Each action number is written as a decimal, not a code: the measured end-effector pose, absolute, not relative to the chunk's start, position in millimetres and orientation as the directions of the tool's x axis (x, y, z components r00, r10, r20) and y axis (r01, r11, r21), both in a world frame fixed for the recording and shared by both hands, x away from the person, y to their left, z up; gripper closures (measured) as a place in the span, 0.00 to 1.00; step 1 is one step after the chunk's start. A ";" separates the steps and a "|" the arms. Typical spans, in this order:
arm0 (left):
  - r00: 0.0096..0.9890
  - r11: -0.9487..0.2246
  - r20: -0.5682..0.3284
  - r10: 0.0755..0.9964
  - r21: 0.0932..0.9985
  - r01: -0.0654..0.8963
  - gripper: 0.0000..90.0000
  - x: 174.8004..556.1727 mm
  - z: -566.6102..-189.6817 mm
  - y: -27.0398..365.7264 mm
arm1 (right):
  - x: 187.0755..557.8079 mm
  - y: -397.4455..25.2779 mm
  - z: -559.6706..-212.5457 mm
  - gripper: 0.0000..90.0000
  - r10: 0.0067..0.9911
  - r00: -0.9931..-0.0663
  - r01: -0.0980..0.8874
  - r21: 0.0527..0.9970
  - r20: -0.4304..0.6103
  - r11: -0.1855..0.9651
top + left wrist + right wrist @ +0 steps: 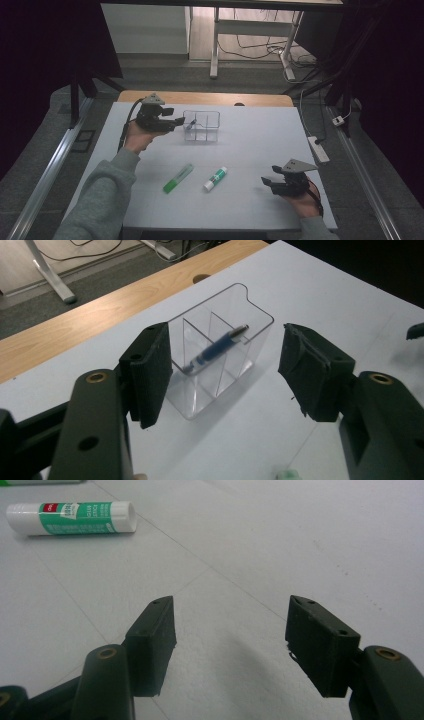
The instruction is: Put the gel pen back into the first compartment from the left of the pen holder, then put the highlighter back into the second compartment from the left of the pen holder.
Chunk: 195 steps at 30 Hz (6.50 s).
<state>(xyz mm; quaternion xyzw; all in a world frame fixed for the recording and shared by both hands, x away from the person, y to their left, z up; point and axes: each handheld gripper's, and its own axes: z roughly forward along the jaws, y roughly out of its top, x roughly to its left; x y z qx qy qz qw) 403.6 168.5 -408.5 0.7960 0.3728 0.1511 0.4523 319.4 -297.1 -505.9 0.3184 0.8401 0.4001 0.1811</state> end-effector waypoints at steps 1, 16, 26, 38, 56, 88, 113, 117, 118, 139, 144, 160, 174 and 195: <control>0.679 -0.311 -0.099 0.728 0.834 0.456 0.41 401.7 -408.9 169.4 | 319.5 -297.1 -506.0 0.40 0.680 -0.732 0.390 0.788 -0.049 0.477; 0.706 -0.336 -0.111 0.699 0.821 0.462 0.41 375.2 -424.5 181.8 | 315.7 -303.5 -505.3 0.40 0.699 -0.713 0.399 0.793 -0.047 0.461; 0.700 -0.333 -0.136 0.701 0.806 0.490 0.40 357.6 -434.3 189.1 | 311.5 -306.0 -504.5 0.40 0.700 -0.712 0.397 0.794 -0.050 0.460; 0.717 -0.375 -0.135 0.684 0.778 0.504 0.39 337.9 -443.8 190.5 | 313.0 -304.5 -503.8 0.40 0.691 -0.721 0.388 0.797 -0.050 0.463; 0.742 -0.458 -0.114 0.660 0.722 0.519 0.37 321.2 -457.4 179.9 | 314.2 -303.3 -504.2 0.40 0.683 -0.729 0.386 0.794 -0.050 0.470; 0.760 -0.598 -0.114 0.640 0.546 0.586 0.31 318.8 -490.6 152.6 | 315.2 -300.7 -506.4 0.39 0.674 -0.736 0.383 0.783 -0.062 0.491; 0.765 -0.678 -0.056 0.642 0.425 0.600 0.42 313.2 -517.0 136.5 | 318.2 -297.4 -506.5 0.39 0.665 -0.744 0.377 0.778 -0.069 0.503; 0.756 -0.677 -0.043 0.653 0.416 0.608 0.44 312.8 -517.6 134.9 | 318.5 -297.3 -506.4 0.39 0.666 -0.743 0.374 0.781 -0.070 0.500; 0.754 -0.675 -0.043 0.656 0.415 0.610 0.46 312.8 -517.5 134.8 | 318.6 -297.3 -506.3 0.39 0.667 -0.742 0.374 0.781 -0.070 0.499; 0.716 -0.652 -0.025 0.697 0.393 0.648 0.73 310.9 -513.9 126.9 | 318.4 -297.0 -504.7 0.39 0.671 -0.737 0.371 0.782 -0.080 0.501; 0.725 -0.662 -0.014 0.688 0.397 0.636 0.73 309.9 -513.9 126.7 | 318.2 -297.1 -503.9 0.39 0.671 -0.736 0.364 0.784 -0.088 0.502; 0.731 -0.615 -0.050 0.681 0.503 0.607 0.73 314.4 -504.2 143.8 | 316.8 -297.8 -501.5 0.40 0.679 -0.729 0.351 0.801 -0.092 0.485; 0.736 -0.545 -0.084 0.672 0.618 0.568 0.73 316.6 -487.1 157.1 | 316.1 -297.3 -501.0 0.40 0.675 -0.733 0.349 0.807 -0.082 0.477; 0.786 -0.525 -0.037 0.617 0.725 0.446 0.73 323.9 -459.5 147.2 | 313.3 -298.1 -499.1 0.40 0.682 -0.727 0.348 0.813 -0.080 0.467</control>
